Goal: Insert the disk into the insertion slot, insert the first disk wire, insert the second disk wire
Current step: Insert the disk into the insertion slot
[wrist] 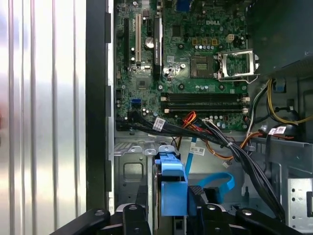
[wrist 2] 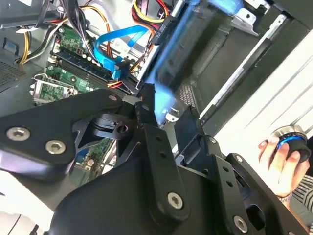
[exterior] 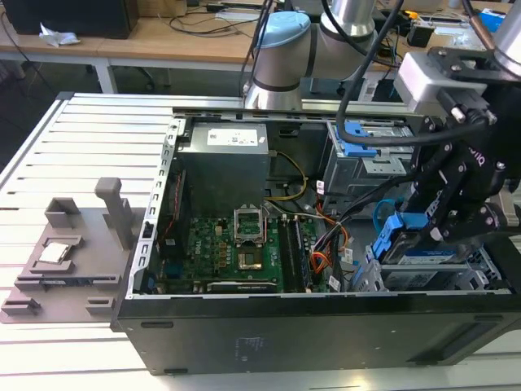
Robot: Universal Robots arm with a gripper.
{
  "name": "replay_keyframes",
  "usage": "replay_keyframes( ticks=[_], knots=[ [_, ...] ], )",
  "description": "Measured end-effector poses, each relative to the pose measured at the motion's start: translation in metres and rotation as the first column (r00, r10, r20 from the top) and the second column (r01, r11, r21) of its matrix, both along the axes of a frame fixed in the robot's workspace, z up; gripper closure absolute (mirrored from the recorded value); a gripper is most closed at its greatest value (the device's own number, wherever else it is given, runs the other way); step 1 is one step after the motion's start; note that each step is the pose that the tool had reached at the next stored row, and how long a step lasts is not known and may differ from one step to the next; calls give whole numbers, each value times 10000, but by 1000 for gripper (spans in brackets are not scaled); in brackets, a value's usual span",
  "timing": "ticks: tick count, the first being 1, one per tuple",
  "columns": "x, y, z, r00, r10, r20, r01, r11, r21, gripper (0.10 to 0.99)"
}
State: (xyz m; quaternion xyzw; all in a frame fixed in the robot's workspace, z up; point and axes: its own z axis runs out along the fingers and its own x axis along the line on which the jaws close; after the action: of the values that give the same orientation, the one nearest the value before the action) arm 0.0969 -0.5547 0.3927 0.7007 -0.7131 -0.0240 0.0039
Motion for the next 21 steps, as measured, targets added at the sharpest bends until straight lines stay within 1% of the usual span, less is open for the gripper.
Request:
replay_keyframes(
  ticks=[1, 4, 6, 7, 8, 9, 10, 11, 14, 15, 16, 17, 18, 20, 21],
  knots=[
    [0, 0, 34, 10000, 0, 0, 0, 10000, 2, 647],
    [0, 6, 40, 10000, 0, 0, 0, 10000, 3, 647],
    [0, 12, 35, 10000, 0, 0, 0, 10000, 7, 663],
    [0, 15, 33, 10000, 1, 0, -1, 10000, 10, 792],
    [0, 16, 30, 10000, -1, -1, 1, 10000, 13, 792],
    [0, 18, 24, 10000, 0, -3, 0, 10000, 20, 910],
    [0, 19, 21, 10000, -1, -4, 1, 10000, 24, 910],
    [0, 19, 16, 10000, -1, -6, 1, 10000, 29, 973],
    [4, 19, 3, 10000, 0, -10, 0, 10000, 35, 980],
    [20, 18, -3, 10000, 0, -23, 0, 10000, 35, 980],
    [88, 19, -24, 10000, 0, -86, 0, 10000, 36, 980],
    [129, 19, -39, 9999, -1, -129, 1, 10000, 37, 980],
    [159, 19, -54, 9999, -1, -159, 1, 10000, 40, 980],
    [270, 19, -99, 9996, 0, -281, 1, 10000, 37, 980],
    [283, 19, -105, 9996, 0, -299, 1, 10000, 37, 980]
  ],
)
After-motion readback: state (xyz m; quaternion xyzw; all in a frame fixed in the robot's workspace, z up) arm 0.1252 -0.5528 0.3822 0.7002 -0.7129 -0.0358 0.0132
